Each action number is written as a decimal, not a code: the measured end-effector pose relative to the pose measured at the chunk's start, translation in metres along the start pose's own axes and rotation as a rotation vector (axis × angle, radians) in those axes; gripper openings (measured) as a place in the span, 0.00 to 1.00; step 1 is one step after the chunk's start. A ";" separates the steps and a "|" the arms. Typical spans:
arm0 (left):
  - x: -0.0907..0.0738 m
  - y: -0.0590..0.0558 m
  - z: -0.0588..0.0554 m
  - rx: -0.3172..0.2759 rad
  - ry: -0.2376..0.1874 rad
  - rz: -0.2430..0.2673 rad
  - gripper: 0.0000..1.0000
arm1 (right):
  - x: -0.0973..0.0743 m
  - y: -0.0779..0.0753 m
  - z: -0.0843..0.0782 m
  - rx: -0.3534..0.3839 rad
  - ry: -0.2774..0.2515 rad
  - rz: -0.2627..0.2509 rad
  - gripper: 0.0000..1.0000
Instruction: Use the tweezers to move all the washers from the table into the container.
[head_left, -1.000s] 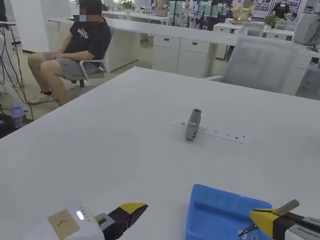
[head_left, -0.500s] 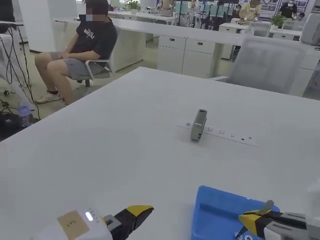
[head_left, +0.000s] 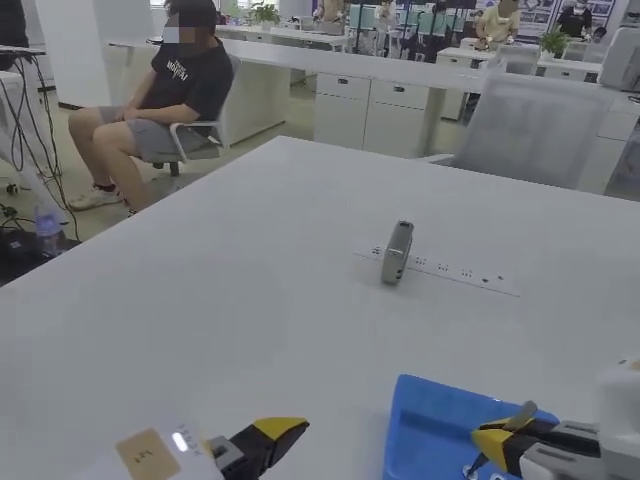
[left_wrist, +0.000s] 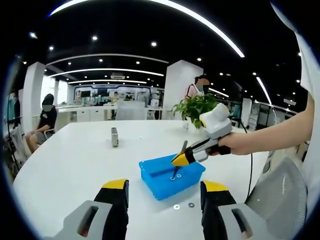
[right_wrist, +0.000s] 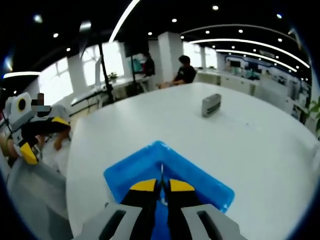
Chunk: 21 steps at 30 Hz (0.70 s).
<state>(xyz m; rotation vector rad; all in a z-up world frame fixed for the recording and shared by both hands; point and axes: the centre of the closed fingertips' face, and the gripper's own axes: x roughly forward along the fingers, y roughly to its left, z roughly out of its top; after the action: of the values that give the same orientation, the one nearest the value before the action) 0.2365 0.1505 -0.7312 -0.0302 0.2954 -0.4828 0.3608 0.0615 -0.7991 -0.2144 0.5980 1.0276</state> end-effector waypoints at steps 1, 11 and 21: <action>0.000 0.000 0.000 0.001 0.001 0.001 0.57 | -0.003 0.001 0.002 -0.002 -0.005 0.000 0.04; 0.000 0.001 0.000 0.001 0.000 0.004 0.57 | -0.026 0.015 0.021 -0.023 -0.057 0.018 0.03; 0.000 0.002 0.000 0.004 -0.001 0.007 0.56 | -0.042 0.040 0.031 -0.017 -0.094 0.061 0.03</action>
<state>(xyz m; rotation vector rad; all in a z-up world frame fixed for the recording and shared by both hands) 0.2371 0.1519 -0.7310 -0.0259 0.2938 -0.4764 0.3229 0.0645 -0.7458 -0.1626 0.5130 1.0965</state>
